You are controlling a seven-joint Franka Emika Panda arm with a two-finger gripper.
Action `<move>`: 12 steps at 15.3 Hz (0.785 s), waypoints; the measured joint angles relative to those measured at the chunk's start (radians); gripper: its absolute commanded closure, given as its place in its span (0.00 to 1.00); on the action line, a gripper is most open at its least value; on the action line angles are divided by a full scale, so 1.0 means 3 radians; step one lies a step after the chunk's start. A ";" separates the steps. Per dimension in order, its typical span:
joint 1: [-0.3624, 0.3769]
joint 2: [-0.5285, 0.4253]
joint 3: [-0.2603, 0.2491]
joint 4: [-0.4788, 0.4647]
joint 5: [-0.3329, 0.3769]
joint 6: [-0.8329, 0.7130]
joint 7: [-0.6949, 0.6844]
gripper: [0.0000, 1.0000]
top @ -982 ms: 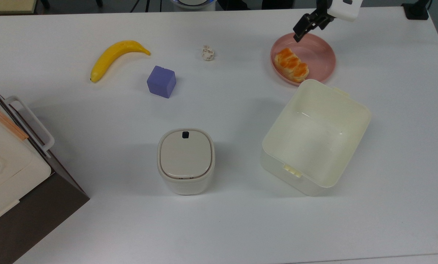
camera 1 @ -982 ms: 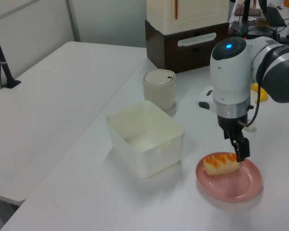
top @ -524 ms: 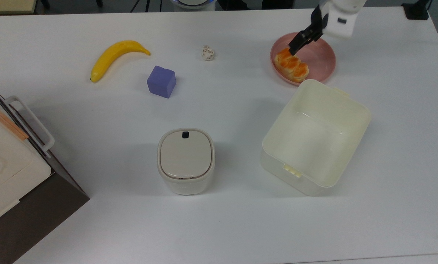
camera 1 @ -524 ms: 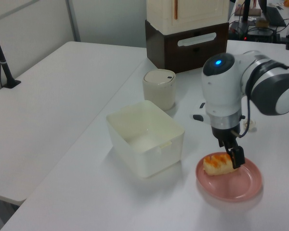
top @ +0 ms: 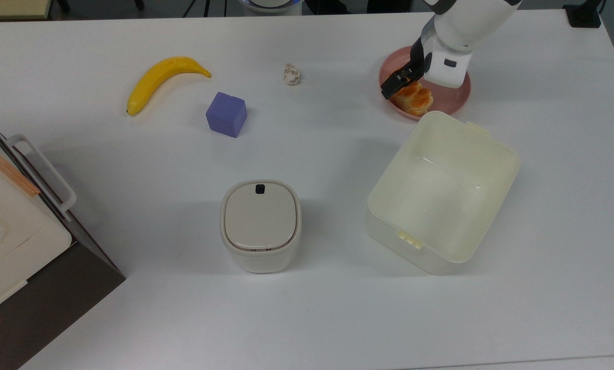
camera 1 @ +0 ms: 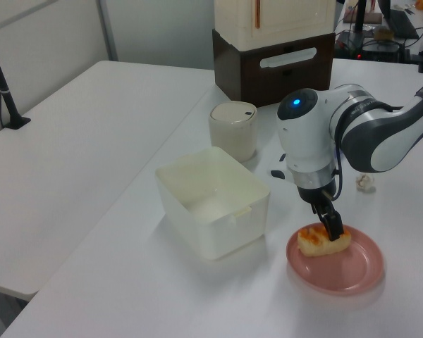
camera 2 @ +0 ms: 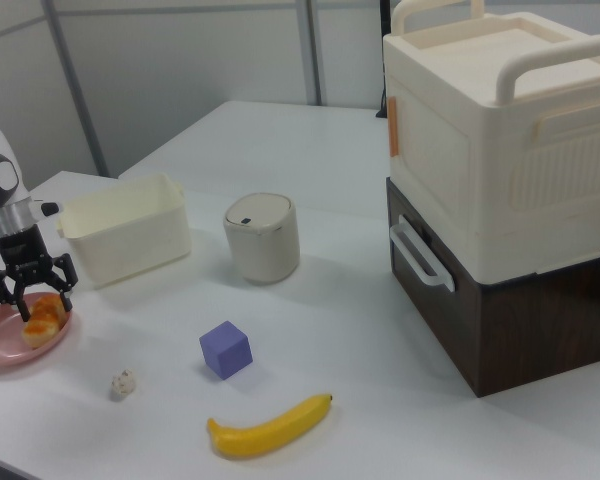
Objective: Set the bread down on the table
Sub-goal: 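Lower the gripper and close it on the orange-glazed bread roll, then lift the bread roll off the plate and carry it beside the purple cube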
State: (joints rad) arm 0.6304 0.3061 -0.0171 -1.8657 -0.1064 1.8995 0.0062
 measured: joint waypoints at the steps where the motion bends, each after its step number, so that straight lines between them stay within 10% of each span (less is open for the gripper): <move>1: 0.0006 0.0000 0.0005 0.0001 -0.0001 0.0000 0.0000 0.67; 2: 0.0013 0.0000 0.0010 0.0001 -0.0001 0.0000 0.0000 1.00; 12: 0.0041 -0.0079 0.0031 0.0118 -0.0001 -0.0276 0.0069 1.00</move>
State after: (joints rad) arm 0.6427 0.2823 -0.0077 -1.8303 -0.1066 1.8167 0.0268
